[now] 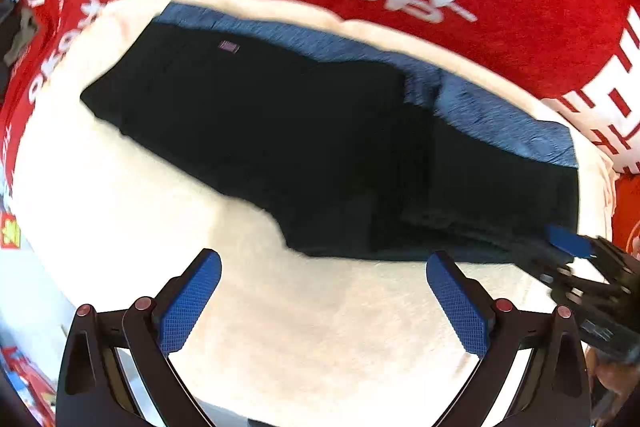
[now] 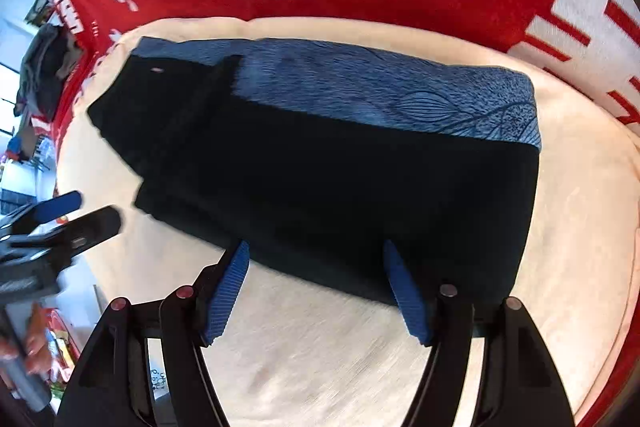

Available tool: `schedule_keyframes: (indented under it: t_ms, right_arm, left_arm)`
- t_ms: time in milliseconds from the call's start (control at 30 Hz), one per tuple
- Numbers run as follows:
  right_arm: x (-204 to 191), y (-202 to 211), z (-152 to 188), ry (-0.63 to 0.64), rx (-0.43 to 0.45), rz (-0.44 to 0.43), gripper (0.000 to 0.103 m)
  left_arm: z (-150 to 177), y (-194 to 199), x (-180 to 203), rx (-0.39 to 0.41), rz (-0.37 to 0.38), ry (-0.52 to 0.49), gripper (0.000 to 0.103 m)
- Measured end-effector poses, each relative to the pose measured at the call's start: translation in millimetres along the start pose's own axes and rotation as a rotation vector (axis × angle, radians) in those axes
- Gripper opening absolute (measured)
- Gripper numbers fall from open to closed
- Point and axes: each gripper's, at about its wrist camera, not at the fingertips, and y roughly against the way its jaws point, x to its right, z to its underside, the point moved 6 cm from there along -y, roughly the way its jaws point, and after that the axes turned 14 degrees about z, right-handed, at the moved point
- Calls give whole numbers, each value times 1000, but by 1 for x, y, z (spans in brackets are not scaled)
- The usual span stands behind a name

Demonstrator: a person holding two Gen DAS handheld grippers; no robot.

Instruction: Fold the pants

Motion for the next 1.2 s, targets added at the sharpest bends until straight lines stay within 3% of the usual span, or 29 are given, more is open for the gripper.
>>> schedule_keyframes:
  t_ms: [167,267,333,367,400,467,567,633,700,733,800,933,1000,1100,1200]
  right_arm:
    - [-63,17,-7,228,154,117,71]
    - [-97,3,-13,364,206,226,58]
    - [-100,-5,-18,379,210,275,51]
    - [-100,-12,-24,357,196,281,39]
    - [-98,-16,-26,334,164,258,12]
    - [-96,-23,-35,267,73,201,11]
    - [-100,0,-43,261,73,176,11]
    - [-108,-5,-41,276,34,177,16]
    - [-114,-30,-30,293,-64,206,22]
    - [-117,-34,-30,299,-45,251,23]
    - [-124,-28,-31,280,-27,291,45]
    - [-147,-3,-20,184,-44,185,56]
    - [-160,6,-10,146,-79,135,71]
    - [-174,13,3,81,-138,76,76]
    - [-184,11,7,51,-166,70,80]
  left_arm:
    - [-6,-3,-29,0,39,-5,103]
    - [-14,2,-47,2,51,-39,103]
    - [-20,7,-58,8,63,-56,103]
    - [-23,10,-63,10,69,-63,103]
    - [-26,13,-69,11,74,-68,103]
    - [-31,20,-83,14,76,-73,103]
    - [-39,37,-102,52,87,-55,103]
    - [-43,41,-117,70,98,-20,103]
    - [-45,37,-131,48,85,19,103]
    - [-46,34,-137,29,69,38,103]
    - [-48,35,-148,37,55,60,103]
    - [-50,36,-164,34,55,77,103]
    - [-51,36,-170,31,56,86,103]
    - [-53,36,-180,21,65,105,103]
    - [-56,31,-188,14,65,127,103]
